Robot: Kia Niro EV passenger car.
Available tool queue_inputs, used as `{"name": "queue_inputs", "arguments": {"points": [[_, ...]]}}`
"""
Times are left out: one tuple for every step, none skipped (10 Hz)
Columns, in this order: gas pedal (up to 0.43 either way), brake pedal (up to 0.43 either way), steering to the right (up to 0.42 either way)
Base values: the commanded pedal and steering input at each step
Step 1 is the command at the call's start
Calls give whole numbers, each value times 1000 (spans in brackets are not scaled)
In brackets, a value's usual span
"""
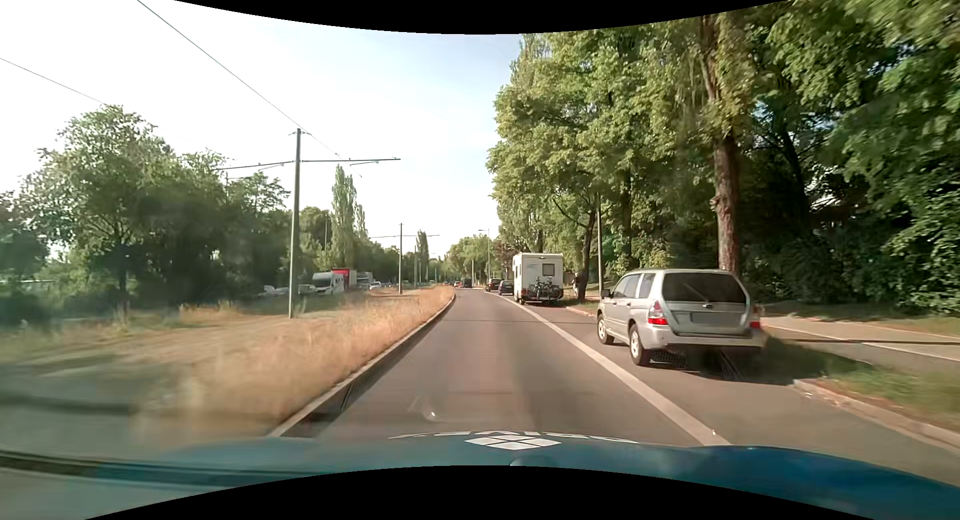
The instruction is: Follow the waypoints while adhering to traffic rules and regulations
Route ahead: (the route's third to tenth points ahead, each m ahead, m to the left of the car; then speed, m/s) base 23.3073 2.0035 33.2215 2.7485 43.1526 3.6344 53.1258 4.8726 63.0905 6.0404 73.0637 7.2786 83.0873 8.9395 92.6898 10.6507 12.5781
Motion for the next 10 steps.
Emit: {"name": "queue_inputs", "arguments": {"points": [[177,0,-9],[177,0,-11],[177,0,-13],[189,0,-14],[189,0,-14],[189,0,-13],[189,0,-13],[189,0,-14],[189,0,-14],[189,0,-14]]}}
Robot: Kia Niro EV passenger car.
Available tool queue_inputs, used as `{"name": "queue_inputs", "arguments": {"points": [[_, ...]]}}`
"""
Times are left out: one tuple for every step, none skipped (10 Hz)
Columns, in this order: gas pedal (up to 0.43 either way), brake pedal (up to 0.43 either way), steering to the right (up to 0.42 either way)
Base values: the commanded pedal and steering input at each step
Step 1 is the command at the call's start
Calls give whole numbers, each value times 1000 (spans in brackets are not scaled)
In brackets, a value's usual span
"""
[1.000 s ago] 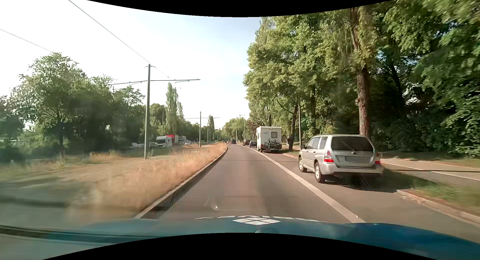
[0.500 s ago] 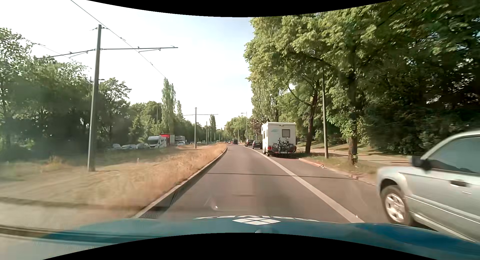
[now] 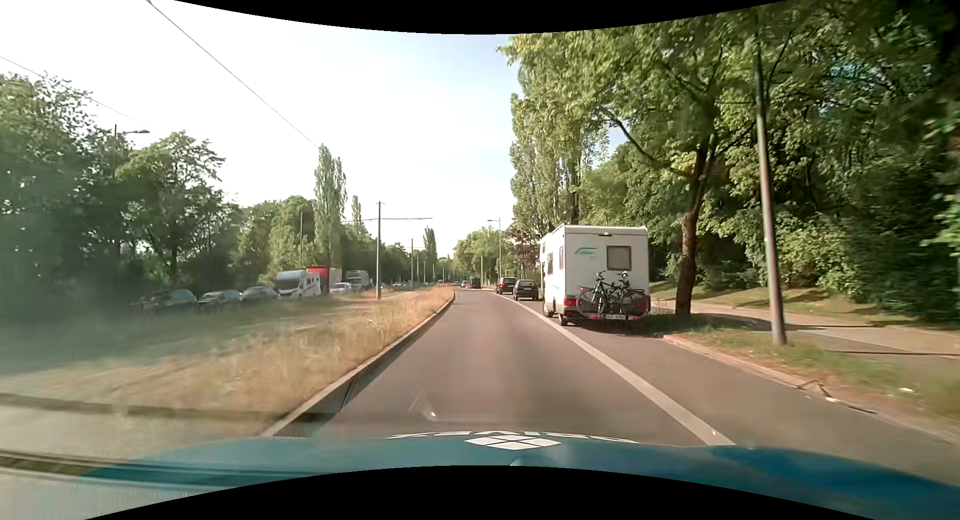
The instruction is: Follow the waypoints while adhering to traffic rules and regulations
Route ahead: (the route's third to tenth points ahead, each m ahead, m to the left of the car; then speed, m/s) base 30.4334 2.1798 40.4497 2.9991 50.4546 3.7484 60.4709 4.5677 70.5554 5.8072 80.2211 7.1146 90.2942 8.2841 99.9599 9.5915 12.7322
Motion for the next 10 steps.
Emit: {"name": "queue_inputs", "arguments": {"points": [[189,0,-14],[189,0,-14],[189,0,-14],[189,0,-14],[189,0,-13],[189,0,-13],[189,0,-13],[189,0,-12],[177,0,-12],[177,0,-11]]}}
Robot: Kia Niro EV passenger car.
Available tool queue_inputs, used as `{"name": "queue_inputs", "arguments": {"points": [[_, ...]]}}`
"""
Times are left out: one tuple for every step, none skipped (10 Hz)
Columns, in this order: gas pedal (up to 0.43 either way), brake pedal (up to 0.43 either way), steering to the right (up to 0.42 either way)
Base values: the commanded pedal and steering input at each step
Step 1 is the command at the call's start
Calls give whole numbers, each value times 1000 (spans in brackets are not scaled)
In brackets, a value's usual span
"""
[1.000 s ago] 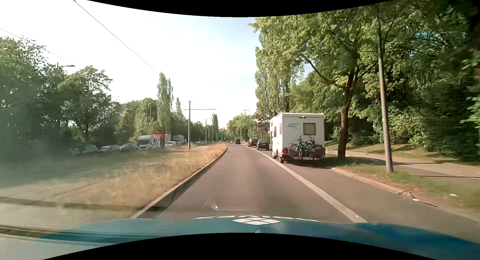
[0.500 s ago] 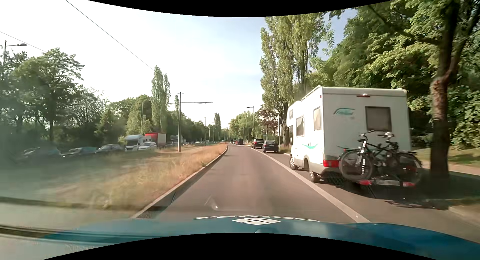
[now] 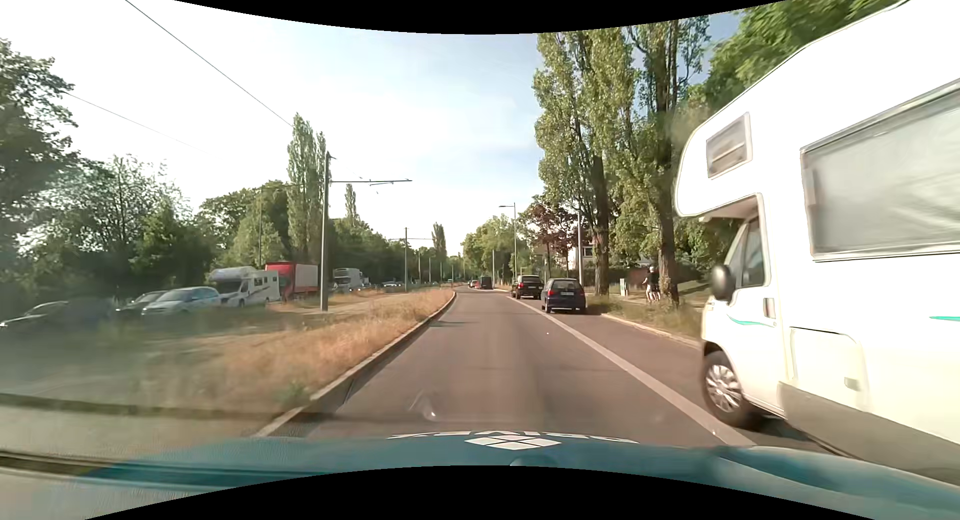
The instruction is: Follow the waypoints while adhering to traffic rules and regulations
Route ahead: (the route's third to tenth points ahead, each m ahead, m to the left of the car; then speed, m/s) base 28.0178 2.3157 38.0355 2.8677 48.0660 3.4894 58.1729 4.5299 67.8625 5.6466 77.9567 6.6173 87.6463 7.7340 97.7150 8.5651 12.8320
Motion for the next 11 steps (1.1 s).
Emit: {"name": "queue_inputs", "arguments": {"points": [[177,0,-9],[177,0,-8],[177,0,-8],[177,0,-8],[177,0,-8],[177,0,-8],[177,0,-8],[177,0,-8],[177,0,-8],[177,0,-8],[177,0,-8]]}}
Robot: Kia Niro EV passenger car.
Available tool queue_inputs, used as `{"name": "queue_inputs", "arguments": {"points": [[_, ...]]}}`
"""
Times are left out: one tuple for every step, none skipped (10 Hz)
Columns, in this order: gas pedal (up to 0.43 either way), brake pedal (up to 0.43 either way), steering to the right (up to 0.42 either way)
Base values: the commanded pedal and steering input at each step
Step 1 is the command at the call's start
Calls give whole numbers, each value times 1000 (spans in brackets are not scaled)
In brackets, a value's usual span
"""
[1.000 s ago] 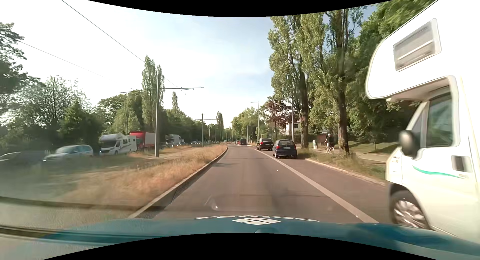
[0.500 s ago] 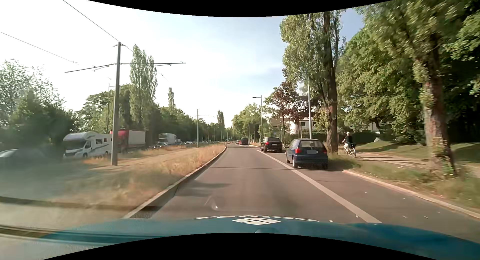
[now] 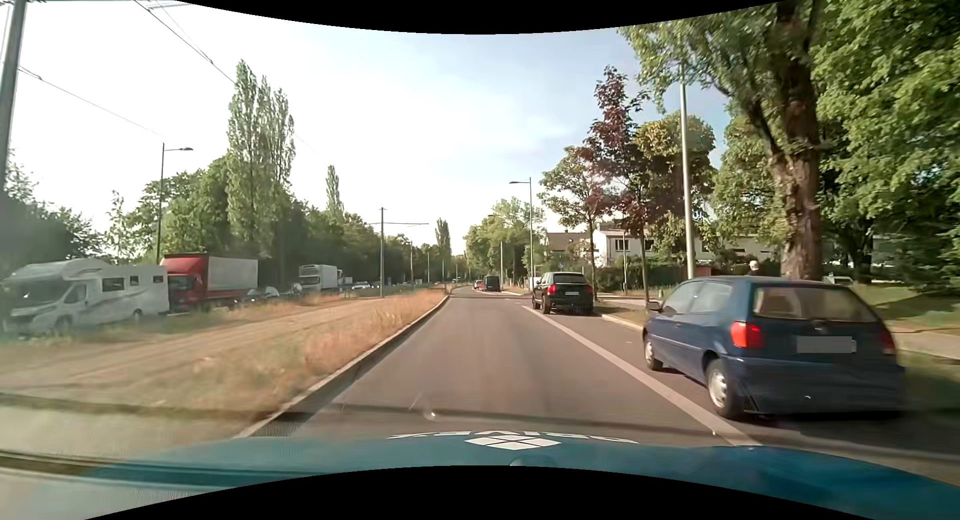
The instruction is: Follow the waypoints while adhering to traffic rules and regulations
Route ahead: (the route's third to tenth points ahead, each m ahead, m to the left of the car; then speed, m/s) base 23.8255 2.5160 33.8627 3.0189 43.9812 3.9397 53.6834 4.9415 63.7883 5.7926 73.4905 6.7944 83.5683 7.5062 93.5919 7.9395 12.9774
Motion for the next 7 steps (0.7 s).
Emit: {"name": "queue_inputs", "arguments": {"points": [[177,0,-8],[177,0,-8],[177,0,-8],[177,0,-10],[177,0,-12],[177,0,-15],[177,0,-15]]}}
